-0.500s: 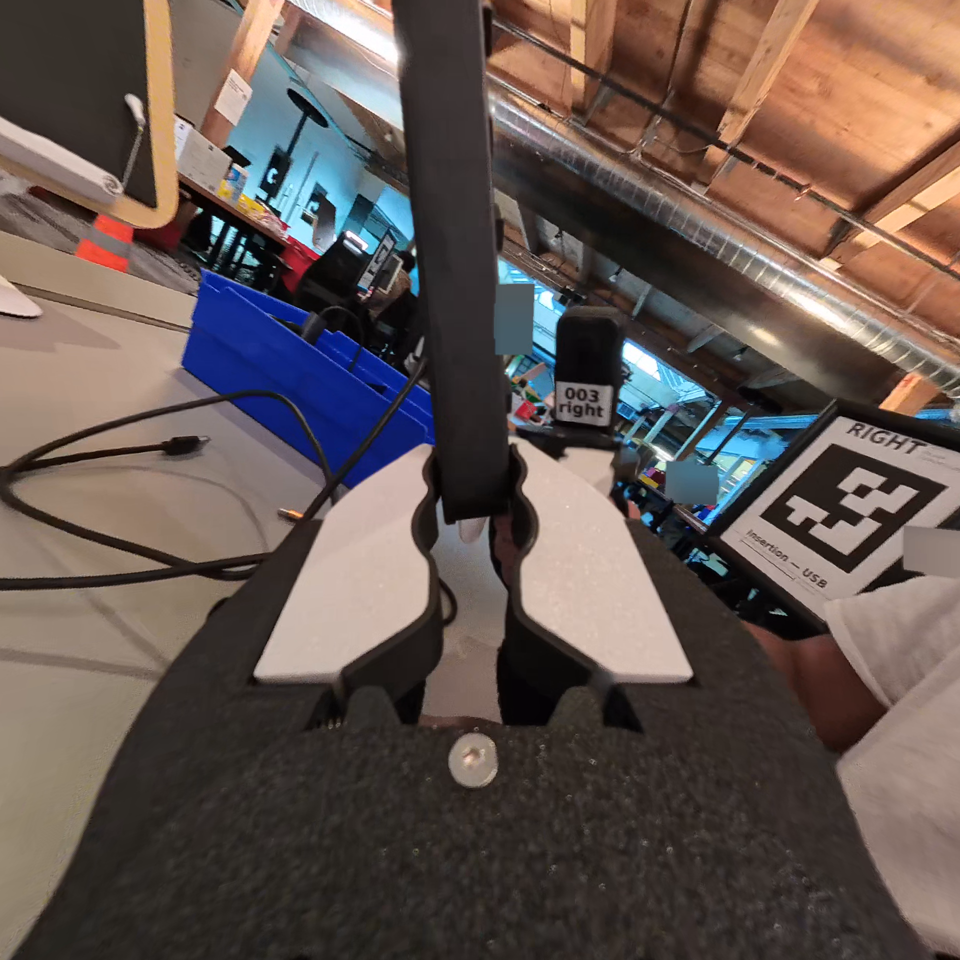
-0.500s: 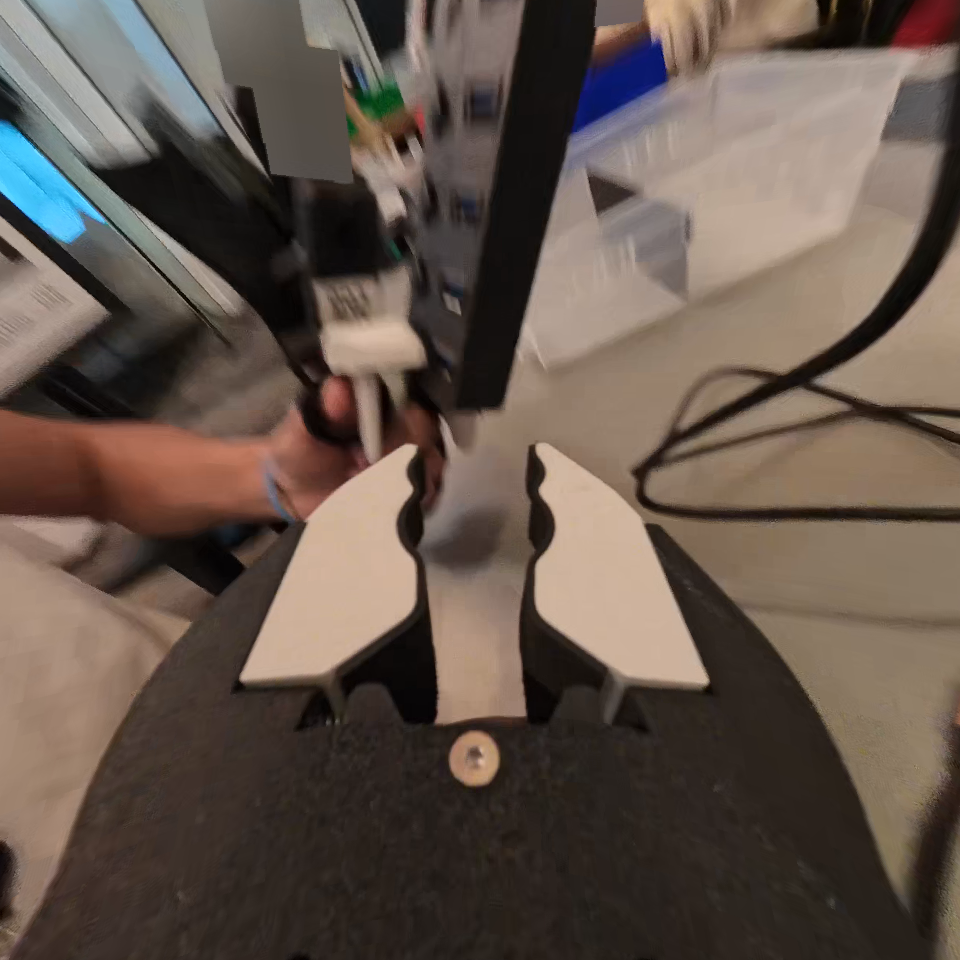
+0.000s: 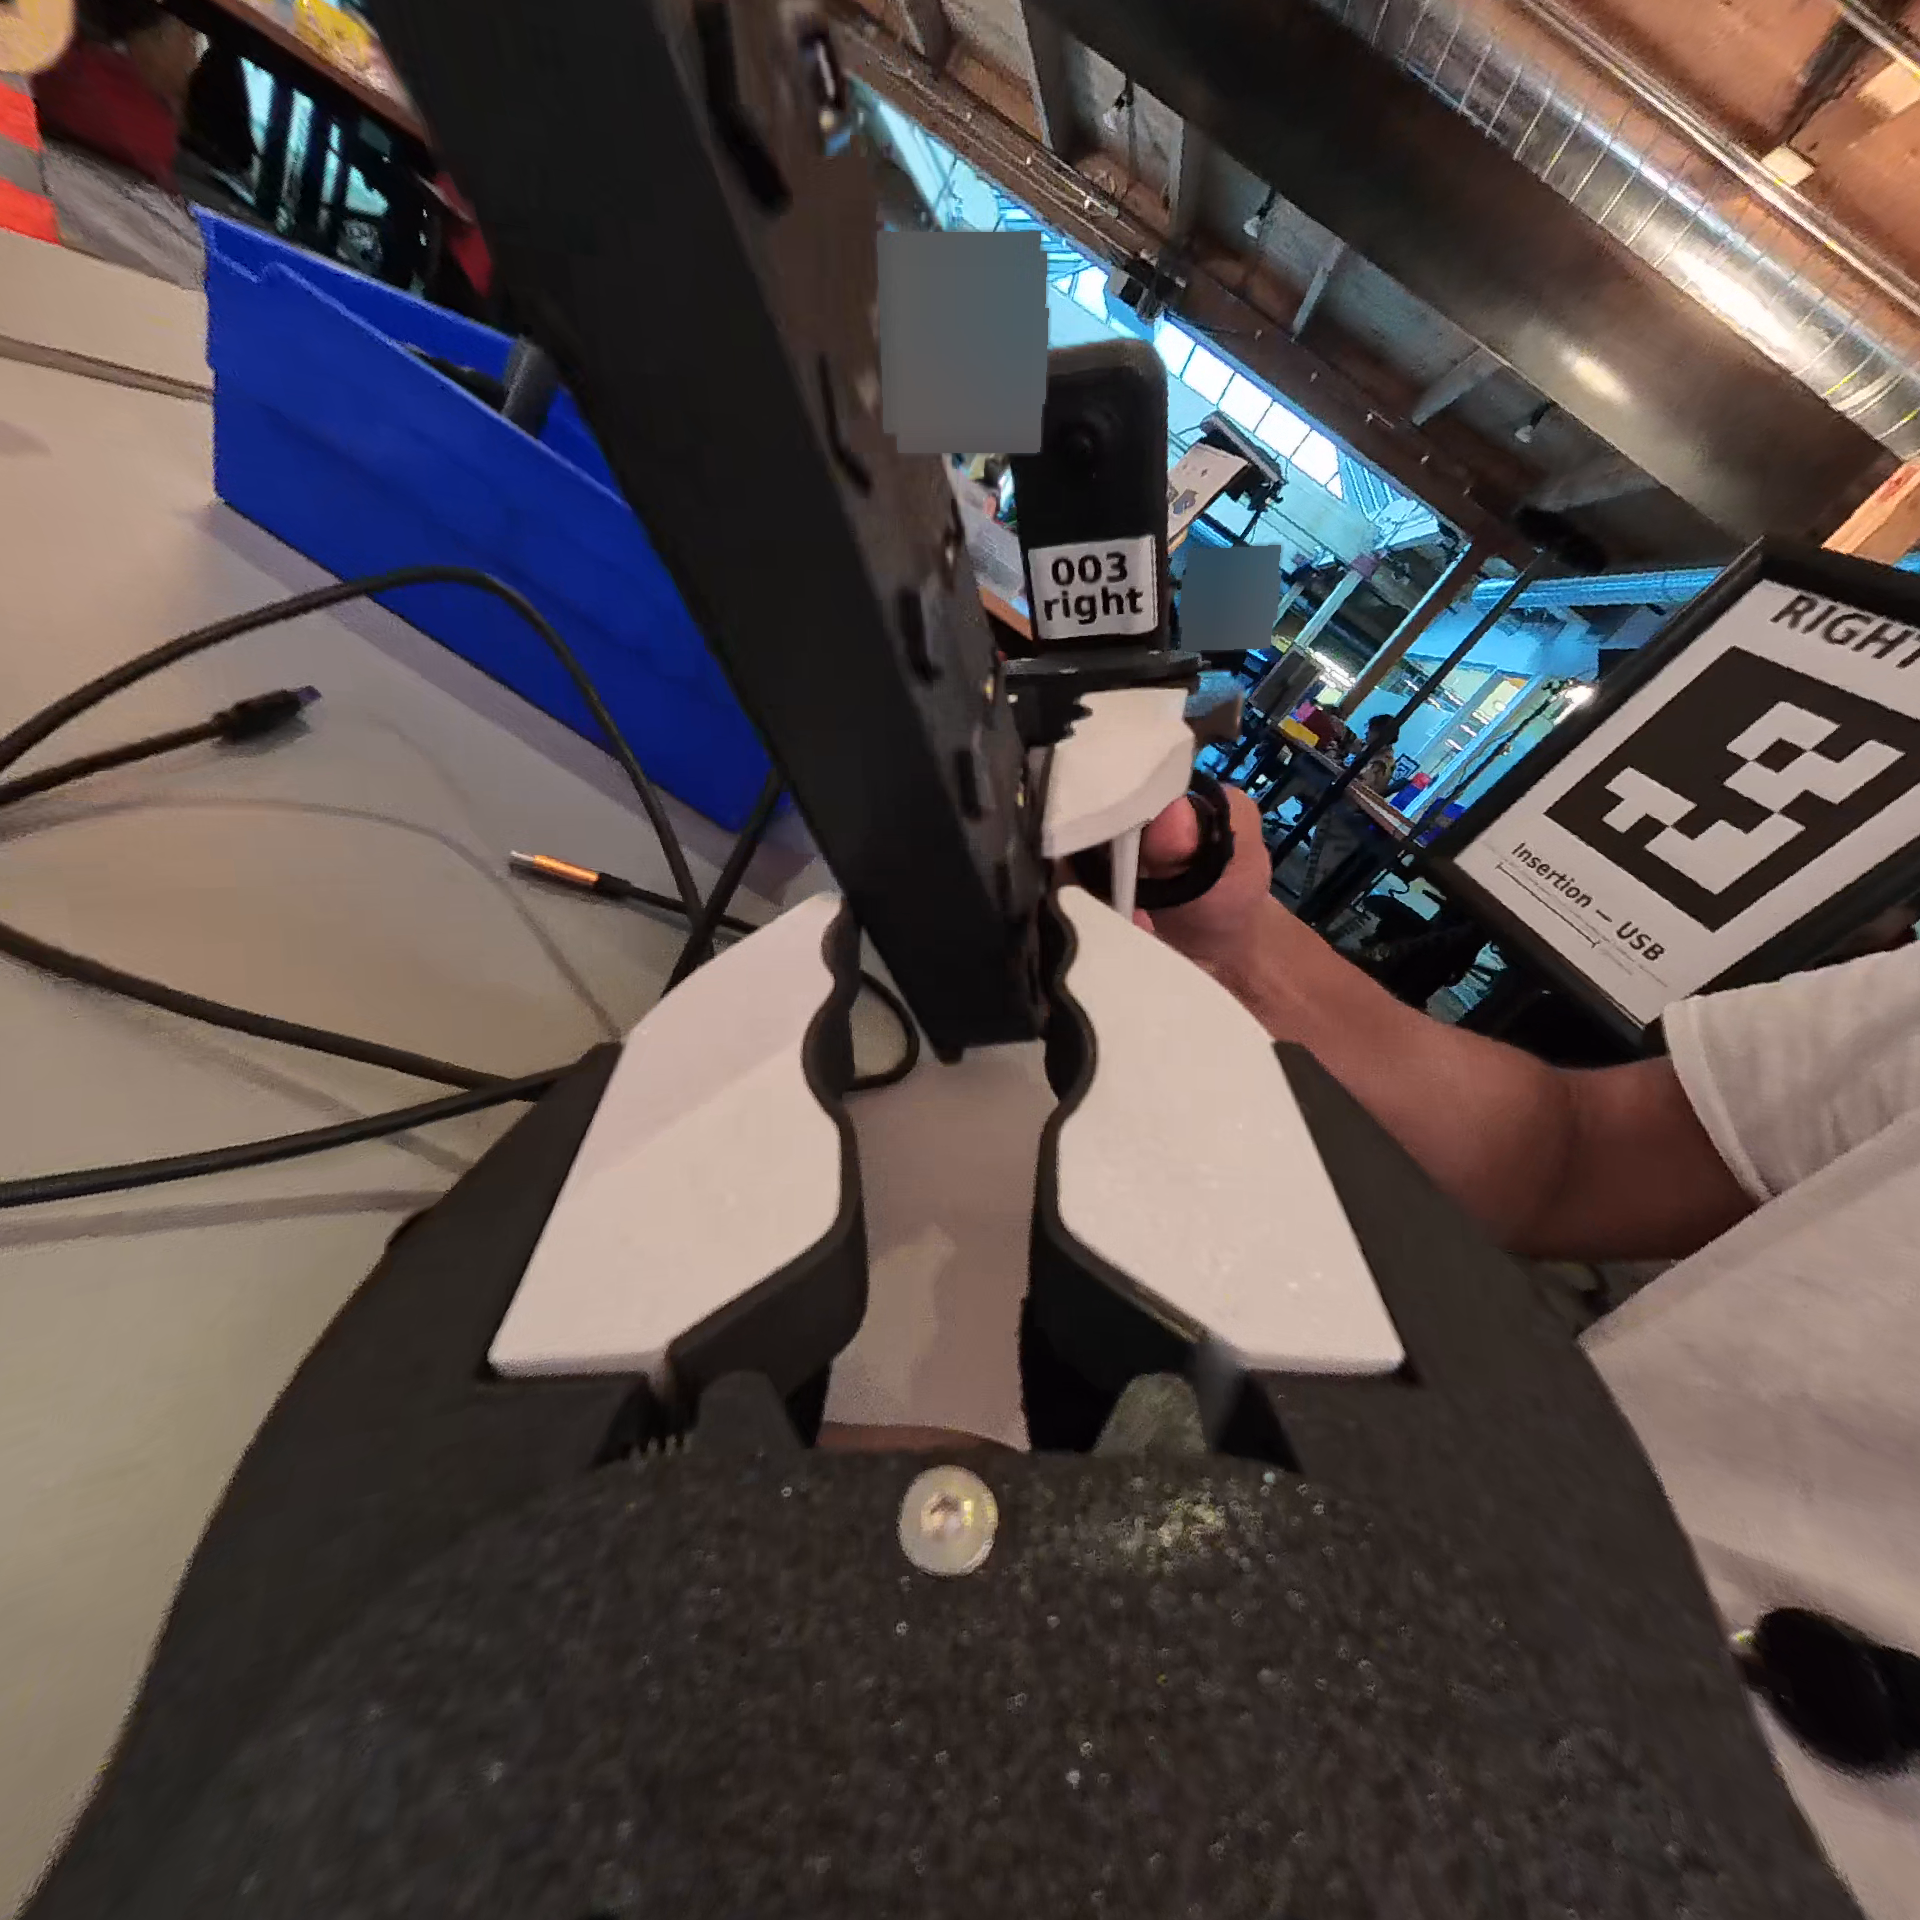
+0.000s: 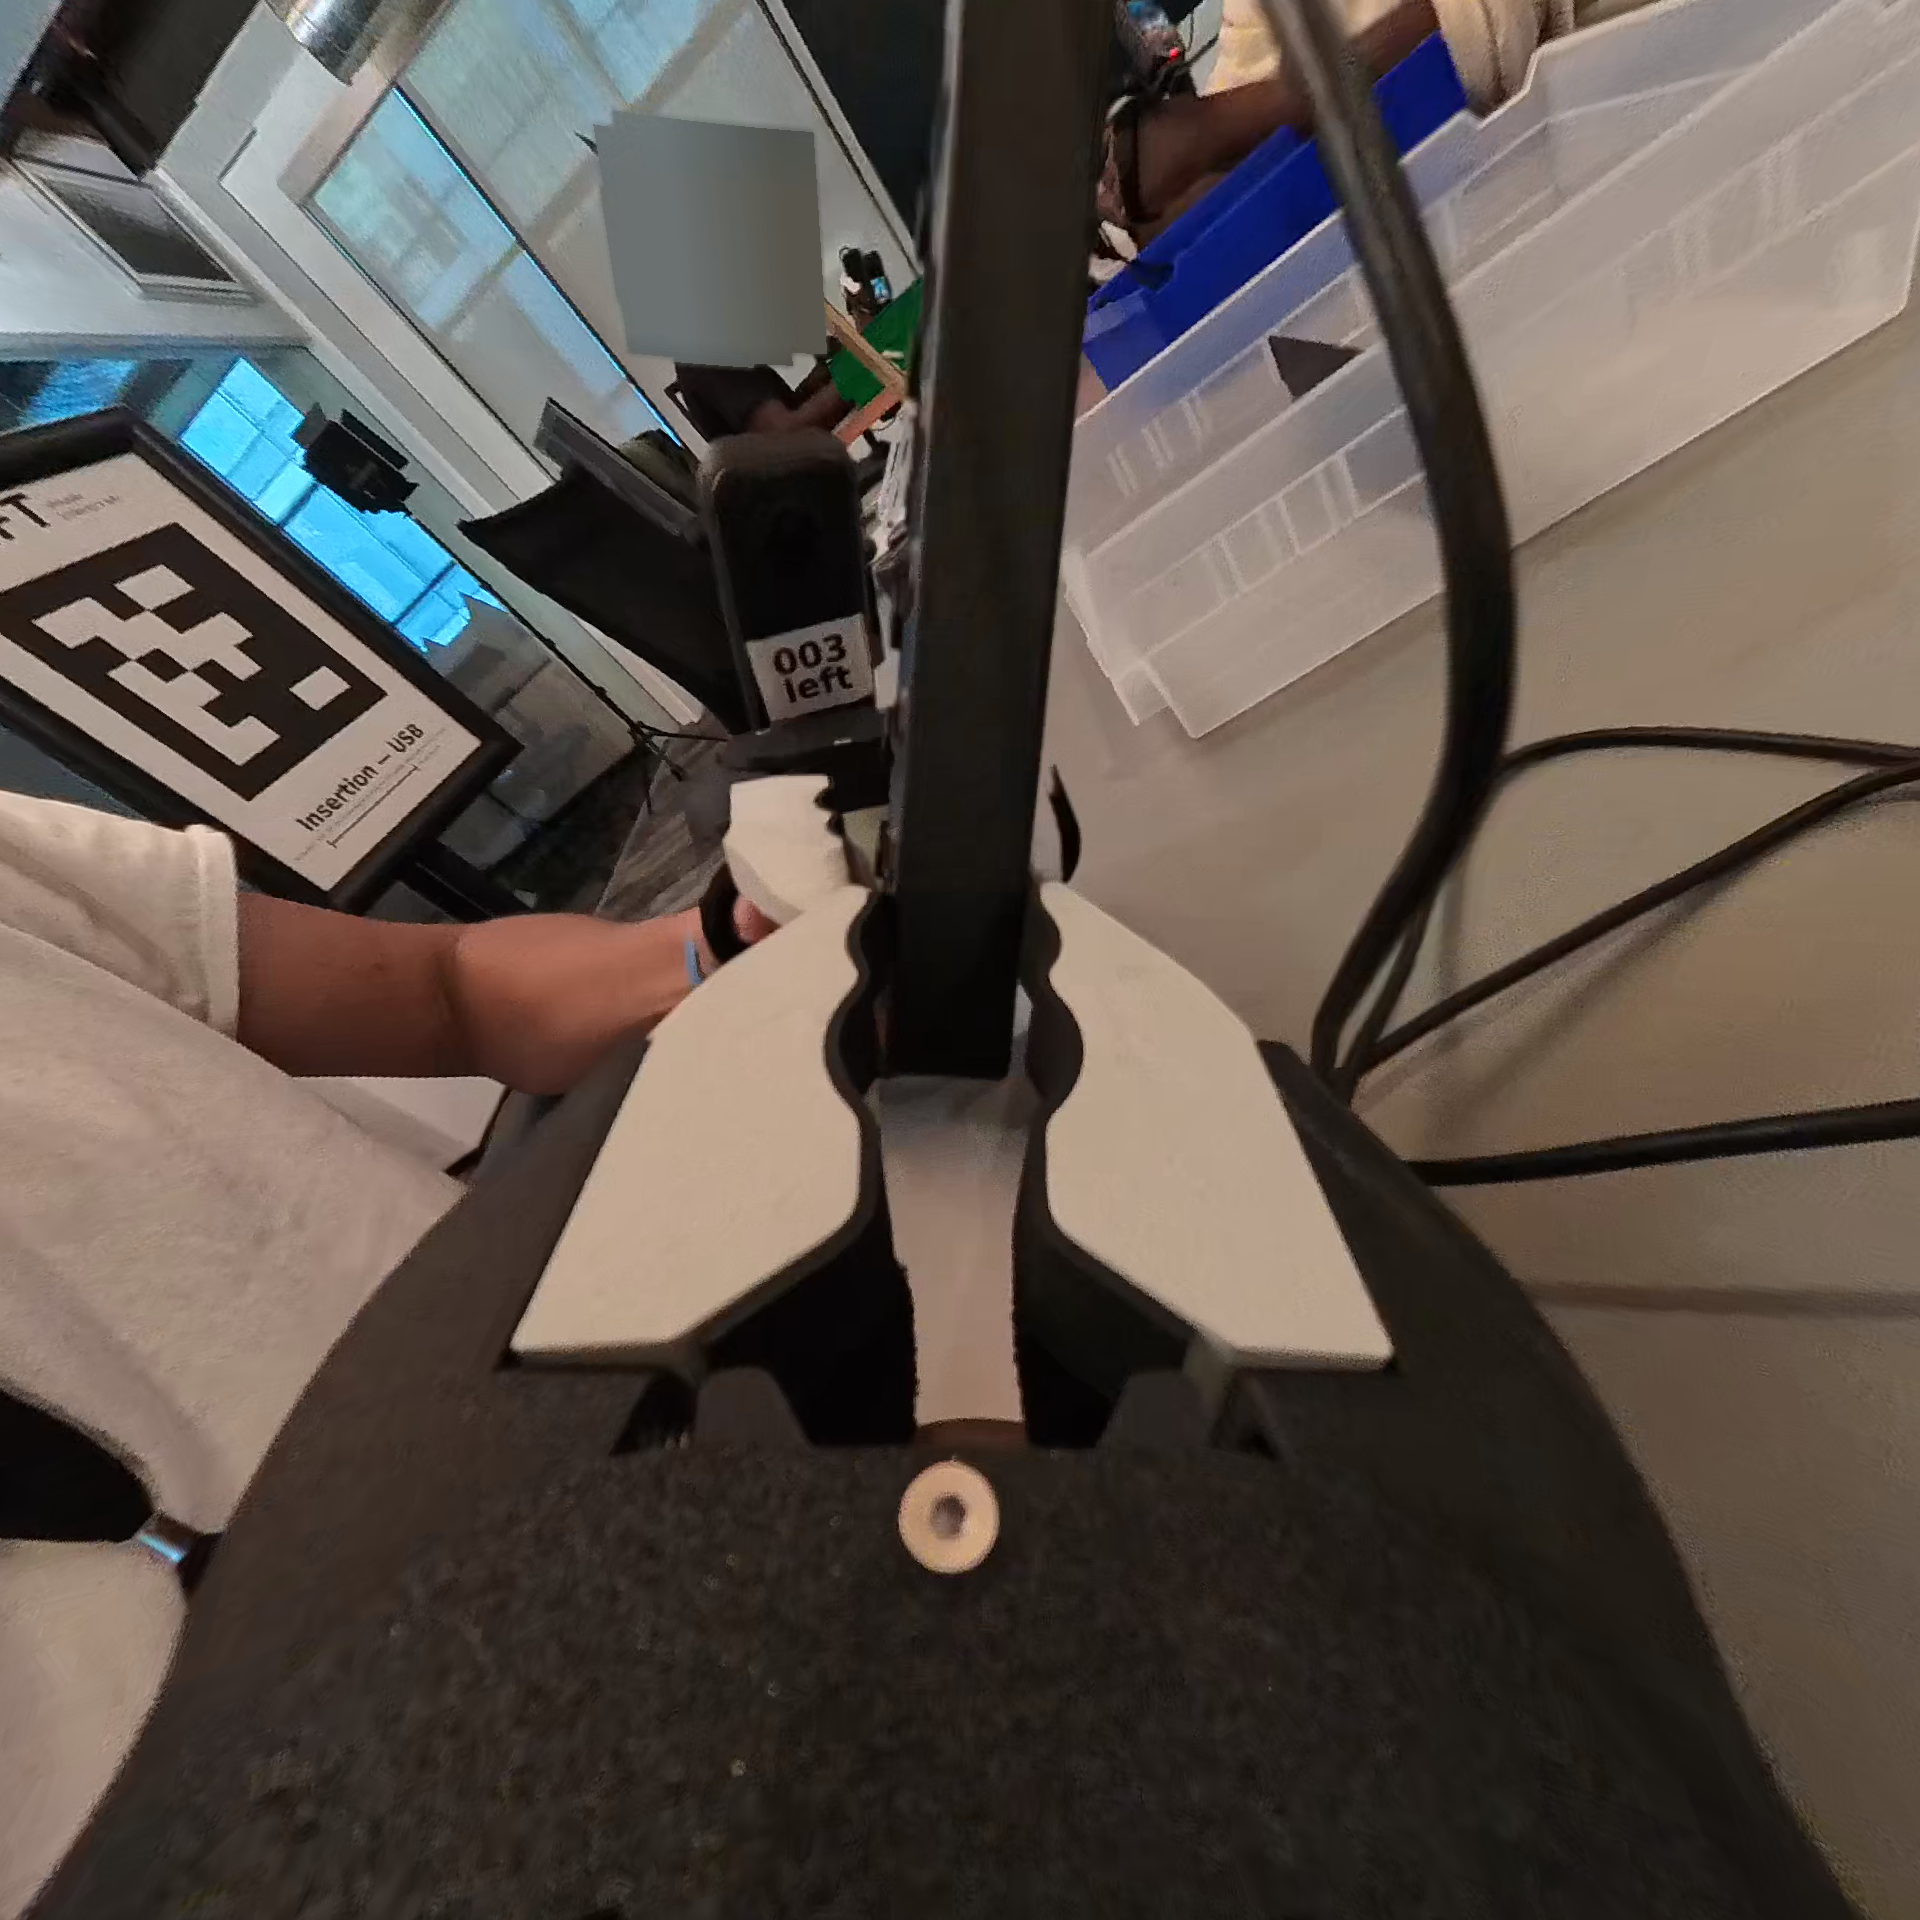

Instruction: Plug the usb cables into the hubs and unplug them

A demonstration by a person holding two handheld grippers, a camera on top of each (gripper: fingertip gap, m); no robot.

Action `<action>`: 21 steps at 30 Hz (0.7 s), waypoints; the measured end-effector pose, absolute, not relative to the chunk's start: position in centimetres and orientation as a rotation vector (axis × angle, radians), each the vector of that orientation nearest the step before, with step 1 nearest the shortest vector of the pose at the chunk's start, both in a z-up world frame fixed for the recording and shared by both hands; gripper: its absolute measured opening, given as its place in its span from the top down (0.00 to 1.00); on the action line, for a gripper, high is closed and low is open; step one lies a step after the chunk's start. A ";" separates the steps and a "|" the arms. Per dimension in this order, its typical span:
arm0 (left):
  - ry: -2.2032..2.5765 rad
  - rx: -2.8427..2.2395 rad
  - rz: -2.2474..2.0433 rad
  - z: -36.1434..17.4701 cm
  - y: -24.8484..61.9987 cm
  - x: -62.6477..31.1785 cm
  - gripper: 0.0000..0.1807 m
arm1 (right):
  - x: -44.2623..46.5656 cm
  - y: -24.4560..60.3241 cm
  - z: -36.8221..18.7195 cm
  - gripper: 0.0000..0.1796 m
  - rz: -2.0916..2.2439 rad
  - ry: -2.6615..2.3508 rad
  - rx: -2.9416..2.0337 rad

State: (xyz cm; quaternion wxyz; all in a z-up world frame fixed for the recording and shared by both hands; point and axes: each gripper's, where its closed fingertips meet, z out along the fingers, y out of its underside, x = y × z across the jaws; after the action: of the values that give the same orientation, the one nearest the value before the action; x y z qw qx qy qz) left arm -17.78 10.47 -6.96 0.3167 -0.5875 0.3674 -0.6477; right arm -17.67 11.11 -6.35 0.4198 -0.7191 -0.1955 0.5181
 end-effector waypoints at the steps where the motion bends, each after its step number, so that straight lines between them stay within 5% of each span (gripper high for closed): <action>1: 0.966 -1.558 -1.719 -7.1 10.5 -17.8 0.82 | -17.9 10.9 -6.7 0.87 1.320 -0.499 -1.811; 12: 1.002 -1.668 -1.623 -8.2 12.0 -19.1 0.86 | -18.6 11.8 -8.3 0.86 1.249 -0.464 -1.865; 21: 0.832 -1.704 -1.275 -8.3 16.9 -21.9 0.86 | -12.9 11.2 -13.6 0.83 0.507 -0.670 -2.143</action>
State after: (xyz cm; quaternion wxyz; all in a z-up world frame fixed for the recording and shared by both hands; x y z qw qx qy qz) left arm -21.87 16.90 -8.33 0.4155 -0.6783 0.3312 -0.5074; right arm -12.87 11.17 -13.61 0.4077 -0.8501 -0.2656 0.2012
